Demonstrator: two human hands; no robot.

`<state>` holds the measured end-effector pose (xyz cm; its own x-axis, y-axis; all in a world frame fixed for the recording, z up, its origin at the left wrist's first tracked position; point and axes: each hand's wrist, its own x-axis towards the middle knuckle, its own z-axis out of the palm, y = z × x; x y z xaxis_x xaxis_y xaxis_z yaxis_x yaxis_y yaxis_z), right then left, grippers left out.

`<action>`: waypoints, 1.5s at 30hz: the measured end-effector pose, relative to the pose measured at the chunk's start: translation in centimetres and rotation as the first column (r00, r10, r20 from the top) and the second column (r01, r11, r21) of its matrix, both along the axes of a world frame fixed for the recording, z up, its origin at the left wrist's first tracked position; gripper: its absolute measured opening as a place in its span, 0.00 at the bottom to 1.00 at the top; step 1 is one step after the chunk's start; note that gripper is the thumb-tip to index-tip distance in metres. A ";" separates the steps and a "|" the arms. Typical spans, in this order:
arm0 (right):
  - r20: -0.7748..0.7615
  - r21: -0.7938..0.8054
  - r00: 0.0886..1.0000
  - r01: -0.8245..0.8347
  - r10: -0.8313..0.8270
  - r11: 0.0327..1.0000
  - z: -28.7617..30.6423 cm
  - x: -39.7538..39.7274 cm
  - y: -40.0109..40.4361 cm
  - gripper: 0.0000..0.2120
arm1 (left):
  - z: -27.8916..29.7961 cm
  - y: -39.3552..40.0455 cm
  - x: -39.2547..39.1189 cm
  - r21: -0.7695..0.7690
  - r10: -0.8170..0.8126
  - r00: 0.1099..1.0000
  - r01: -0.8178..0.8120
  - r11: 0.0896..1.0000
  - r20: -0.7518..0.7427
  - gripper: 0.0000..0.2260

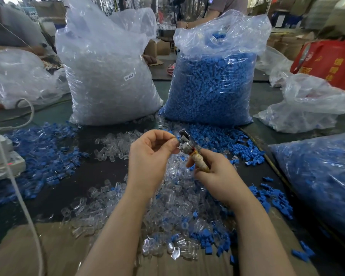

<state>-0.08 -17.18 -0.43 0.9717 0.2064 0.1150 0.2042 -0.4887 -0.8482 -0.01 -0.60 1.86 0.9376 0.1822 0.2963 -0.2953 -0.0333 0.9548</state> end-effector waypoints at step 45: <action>0.052 -0.564 0.868 0.434 -0.494 0.702 -0.7 0.8 -0.9 0.07 | -2.3 11.8 1.0 0.792 0.690 0.721 -0.382 0.477 -0.068 0.08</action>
